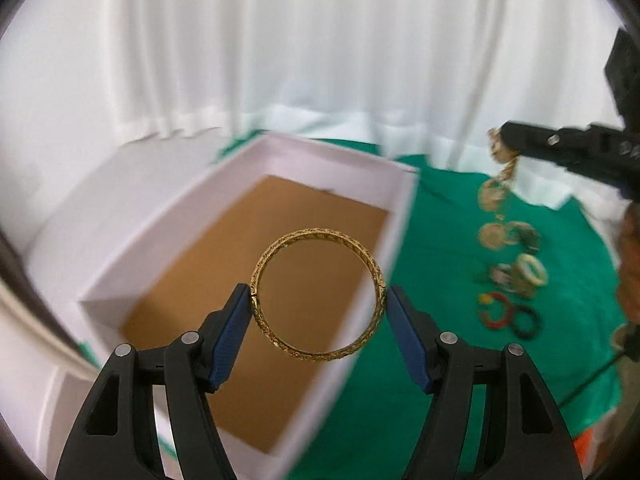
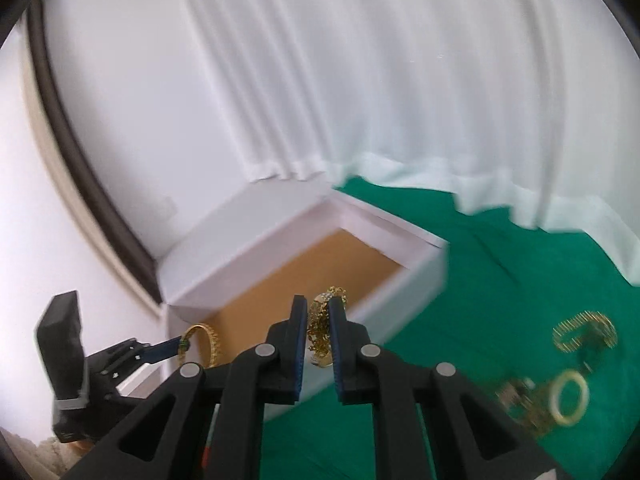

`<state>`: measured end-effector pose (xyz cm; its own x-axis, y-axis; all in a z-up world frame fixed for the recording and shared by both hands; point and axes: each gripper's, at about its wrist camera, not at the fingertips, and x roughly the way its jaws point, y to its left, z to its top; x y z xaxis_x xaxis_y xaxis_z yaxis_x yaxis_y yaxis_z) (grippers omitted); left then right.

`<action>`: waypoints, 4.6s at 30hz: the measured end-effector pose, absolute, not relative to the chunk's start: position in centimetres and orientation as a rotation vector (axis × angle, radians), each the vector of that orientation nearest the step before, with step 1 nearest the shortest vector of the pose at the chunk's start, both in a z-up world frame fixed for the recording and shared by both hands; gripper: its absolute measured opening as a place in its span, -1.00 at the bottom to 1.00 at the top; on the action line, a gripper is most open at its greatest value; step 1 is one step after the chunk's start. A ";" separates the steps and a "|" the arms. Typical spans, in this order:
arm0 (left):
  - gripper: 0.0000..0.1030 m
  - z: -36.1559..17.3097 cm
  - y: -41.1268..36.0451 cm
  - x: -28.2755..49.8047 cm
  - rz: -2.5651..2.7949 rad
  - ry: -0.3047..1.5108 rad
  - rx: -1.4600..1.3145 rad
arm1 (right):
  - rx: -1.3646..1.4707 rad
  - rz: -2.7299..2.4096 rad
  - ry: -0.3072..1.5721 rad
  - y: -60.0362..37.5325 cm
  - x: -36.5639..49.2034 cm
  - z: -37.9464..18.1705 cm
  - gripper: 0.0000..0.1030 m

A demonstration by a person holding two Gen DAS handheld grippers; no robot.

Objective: Organize jewelry
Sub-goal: 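Carry the gold bangle into the white box with the left tool while the right tool drops gold pendants there, then withdraw both tools from the box back over the jewelry pile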

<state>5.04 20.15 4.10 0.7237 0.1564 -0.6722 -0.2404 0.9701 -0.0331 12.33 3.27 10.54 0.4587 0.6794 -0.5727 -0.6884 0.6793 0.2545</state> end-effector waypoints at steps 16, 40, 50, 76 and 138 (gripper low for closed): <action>0.61 -6.4 27.4 6.7 0.422 0.930 -0.198 | -0.156 0.877 0.959 16.9 15.0 -2.9 -0.72; 0.77 -3.8 6.9 5.8 0.082 0.787 -0.010 | -0.277 0.341 0.660 -7.1 5.0 -1.0 0.00; 0.77 -6.6 1.7 7.6 0.006 0.788 0.041 | -0.206 0.112 0.741 -16.6 5.2 -6.9 0.00; 0.99 -14.0 1.0 15.1 -0.001 0.904 -0.018 | -0.053 -0.080 0.835 -24.1 11.6 -11.7 0.62; 0.98 -10.6 -1.1 17.9 -0.152 0.891 0.043 | -0.055 -0.073 0.840 -23.9 11.5 -11.8 0.71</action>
<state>17.89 -1.12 -10.58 0.6189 -0.1144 -0.7771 0.1504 0.9883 -0.0257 11.54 -23.91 -11.77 0.6652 -0.0866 -0.7416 0.0434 0.9961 -0.0774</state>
